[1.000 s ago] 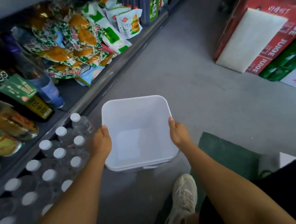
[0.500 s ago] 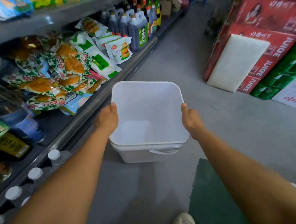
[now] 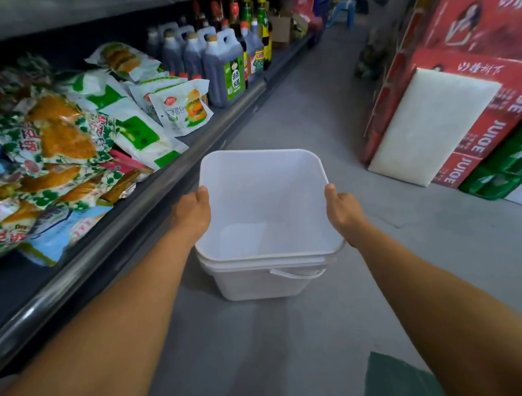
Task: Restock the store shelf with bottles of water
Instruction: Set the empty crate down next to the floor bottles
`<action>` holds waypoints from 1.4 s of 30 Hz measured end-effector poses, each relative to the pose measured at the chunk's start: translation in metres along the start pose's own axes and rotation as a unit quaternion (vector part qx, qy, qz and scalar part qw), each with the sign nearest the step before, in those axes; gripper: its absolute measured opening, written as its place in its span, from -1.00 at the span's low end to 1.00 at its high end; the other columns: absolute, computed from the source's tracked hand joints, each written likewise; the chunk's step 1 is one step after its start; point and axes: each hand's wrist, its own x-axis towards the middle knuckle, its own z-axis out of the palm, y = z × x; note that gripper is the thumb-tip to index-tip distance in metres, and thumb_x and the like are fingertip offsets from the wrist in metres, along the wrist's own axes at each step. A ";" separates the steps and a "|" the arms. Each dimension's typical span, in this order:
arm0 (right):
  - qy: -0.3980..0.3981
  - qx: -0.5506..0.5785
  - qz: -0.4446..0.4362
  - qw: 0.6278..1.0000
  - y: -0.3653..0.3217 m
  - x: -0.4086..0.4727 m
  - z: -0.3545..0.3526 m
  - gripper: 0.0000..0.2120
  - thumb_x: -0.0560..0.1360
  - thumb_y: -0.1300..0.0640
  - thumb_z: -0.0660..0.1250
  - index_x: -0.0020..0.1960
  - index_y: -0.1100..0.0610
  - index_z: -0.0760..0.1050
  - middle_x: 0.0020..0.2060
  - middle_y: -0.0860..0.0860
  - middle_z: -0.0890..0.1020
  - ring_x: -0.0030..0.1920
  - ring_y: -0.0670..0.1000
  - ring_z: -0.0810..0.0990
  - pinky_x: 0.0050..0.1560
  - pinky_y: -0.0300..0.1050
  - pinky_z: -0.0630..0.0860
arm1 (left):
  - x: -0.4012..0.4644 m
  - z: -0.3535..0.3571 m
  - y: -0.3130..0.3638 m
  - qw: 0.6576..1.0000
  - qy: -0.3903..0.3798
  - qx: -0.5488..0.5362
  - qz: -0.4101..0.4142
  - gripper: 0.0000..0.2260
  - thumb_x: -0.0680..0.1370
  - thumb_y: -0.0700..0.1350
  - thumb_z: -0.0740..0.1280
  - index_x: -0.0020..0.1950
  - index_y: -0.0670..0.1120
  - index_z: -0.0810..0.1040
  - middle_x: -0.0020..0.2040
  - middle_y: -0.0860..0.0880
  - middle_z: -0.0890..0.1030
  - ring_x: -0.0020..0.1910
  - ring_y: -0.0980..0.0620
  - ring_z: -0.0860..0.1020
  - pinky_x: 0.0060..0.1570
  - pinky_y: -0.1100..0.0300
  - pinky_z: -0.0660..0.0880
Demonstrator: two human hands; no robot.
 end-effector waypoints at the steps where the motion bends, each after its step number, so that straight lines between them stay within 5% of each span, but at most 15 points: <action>1: -0.003 0.000 -0.003 1.000 0.002 0.003 0.002 -0.36 0.66 -0.12 -0.07 0.18 0.43 0.49 0.20 0.36 0.51 0.22 0.29 0.48 0.19 0.03 0.38 | 0.003 0.003 0.000 1.000 -0.002 0.004 0.002 -0.50 0.68 0.03 -0.07 0.35 -0.28 0.43 0.34 -0.29 0.43 0.31 -0.24 0.41 0.27 0.02 0.32; 7: -0.009 -0.005 -0.008 1.000 0.010 0.009 0.010 -0.37 0.67 -0.08 -0.07 0.14 0.45 0.51 0.17 0.38 0.52 0.21 0.30 0.49 0.18 0.02 0.38 | 0.013 0.016 -0.008 1.000 -0.008 0.008 -0.013 -0.50 0.68 0.05 -0.06 0.31 -0.27 0.46 0.29 -0.27 0.48 0.23 -0.22 0.45 0.00 0.13 0.28; 13: -0.012 -0.017 -0.004 1.000 0.009 0.013 0.012 -0.37 0.67 -0.08 -0.07 0.15 0.45 0.50 0.17 0.39 0.52 0.21 0.30 0.49 0.18 0.03 0.38 | 0.013 0.015 -0.005 1.000 -0.016 0.009 -0.025 -0.49 0.68 0.05 -0.07 0.36 -0.29 0.41 0.35 -0.28 0.43 0.29 -0.23 0.42 0.20 0.04 0.34; 18: -0.025 -0.096 -0.006 0.995 0.002 0.013 0.008 -0.41 0.67 -0.05 -0.08 0.14 0.42 0.49 0.18 0.36 0.52 0.20 0.30 0.48 0.15 0.00 0.37 | 0.014 0.006 -0.010 0.997 -0.040 0.059 -0.025 -0.49 0.67 0.07 -0.04 0.32 -0.29 0.44 0.30 -0.28 0.46 0.24 -0.24 0.45 0.17 0.02 0.38; 22: -0.020 -0.180 -0.036 0.983 -0.007 0.003 -0.002 -0.49 0.66 -0.04 -0.05 0.20 0.36 0.44 0.21 0.33 0.50 0.22 0.30 0.46 0.18 0.04 0.38 | 0.003 -0.012 -0.005 0.992 -0.031 0.118 0.033 -0.54 0.66 0.06 -0.02 0.07 -0.25 0.52 0.11 -0.24 0.55 0.05 -0.20 0.51 0.03 0.02 0.43; 26: 0.003 -0.249 -0.111 0.962 -0.030 -0.026 -0.013 -0.57 0.63 -0.05 0.05 0.26 0.30 0.37 0.22 0.28 0.47 0.23 0.29 0.45 0.18 0.07 0.39 | -0.024 -0.037 0.002 0.977 -0.002 0.184 0.112 -0.67 0.64 0.05 0.07 -0.20 -0.11 0.39 -0.03 -0.21 0.55 -0.09 -0.18 0.51 -0.14 0.02 0.44; 31: -0.054 -0.271 -0.230 0.933 -0.072 -0.079 -0.019 -0.61 0.61 0.06 0.15 0.35 0.25 0.34 0.26 0.23 0.46 0.25 0.25 0.45 0.23 0.05 0.42 | -0.075 -0.078 0.002 0.939 -0.016 0.302 0.162 -0.68 0.62 0.01 0.15 0.25 -0.14 0.50 0.22 -0.15 0.50 0.18 -0.15 0.49 0.11 -0.03 0.48; 42: -0.164 -0.230 -0.395 0.874 -0.153 -0.259 0.018 -0.73 0.54 0.21 0.15 0.18 0.23 0.47 0.17 0.19 0.54 0.19 0.22 0.50 0.17 0.03 0.45 | -0.220 -0.190 -0.053 0.918 0.050 0.359 0.162 -0.76 0.60 -0.06 0.17 0.19 -0.10 0.51 0.18 -0.11 0.52 0.16 -0.16 0.49 0.01 0.01 0.50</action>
